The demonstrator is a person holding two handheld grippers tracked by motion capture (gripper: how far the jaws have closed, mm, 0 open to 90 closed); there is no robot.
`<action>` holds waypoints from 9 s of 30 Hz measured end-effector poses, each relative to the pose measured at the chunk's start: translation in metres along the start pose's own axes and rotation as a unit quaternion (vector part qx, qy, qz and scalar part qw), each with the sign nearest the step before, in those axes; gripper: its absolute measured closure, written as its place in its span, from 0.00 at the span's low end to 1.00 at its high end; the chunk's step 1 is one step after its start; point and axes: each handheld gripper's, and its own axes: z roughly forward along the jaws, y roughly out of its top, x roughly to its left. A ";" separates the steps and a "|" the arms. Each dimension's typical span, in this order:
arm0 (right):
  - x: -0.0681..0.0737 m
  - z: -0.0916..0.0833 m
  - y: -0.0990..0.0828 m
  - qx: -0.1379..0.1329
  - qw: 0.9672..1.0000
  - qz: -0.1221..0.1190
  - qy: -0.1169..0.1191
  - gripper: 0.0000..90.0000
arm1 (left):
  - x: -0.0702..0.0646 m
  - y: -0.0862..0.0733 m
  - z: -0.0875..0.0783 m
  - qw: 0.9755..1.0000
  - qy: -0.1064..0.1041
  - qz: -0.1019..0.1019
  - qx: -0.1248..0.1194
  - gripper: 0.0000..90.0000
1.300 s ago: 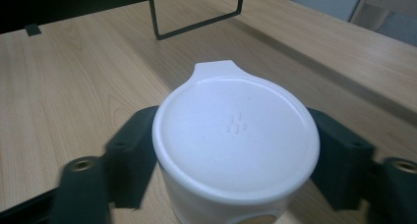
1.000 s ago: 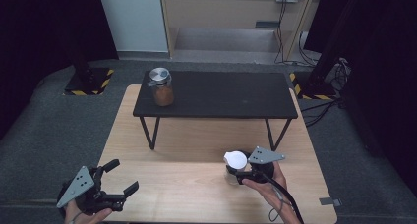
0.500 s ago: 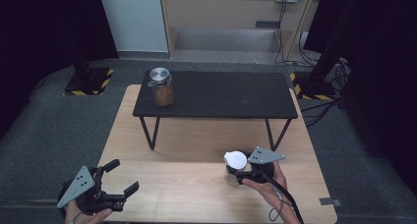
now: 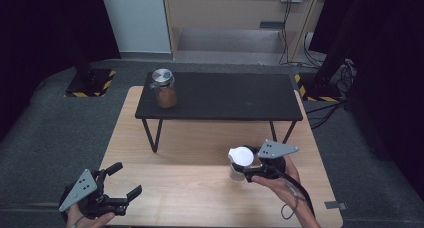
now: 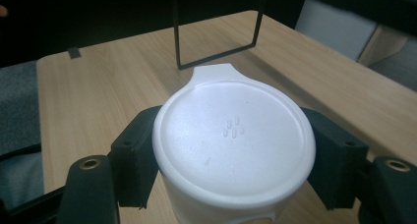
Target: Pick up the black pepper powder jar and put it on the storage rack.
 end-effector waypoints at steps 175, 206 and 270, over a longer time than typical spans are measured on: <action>0.045 -0.046 -0.088 -0.060 0.995 0.053 -0.055 0.14 | -0.001 0.002 0.005 1.000 -0.009 0.009 0.017 0.00; 0.060 -0.040 -0.103 -0.058 0.994 0.058 -0.078 0.05 | 0.001 0.003 0.007 0.999 -0.026 0.021 0.017 0.01; 0.108 -0.099 -0.141 -0.129 0.957 0.090 -0.245 0.08 | 0.015 0.000 0.004 1.000 0.005 0.024 0.009 0.05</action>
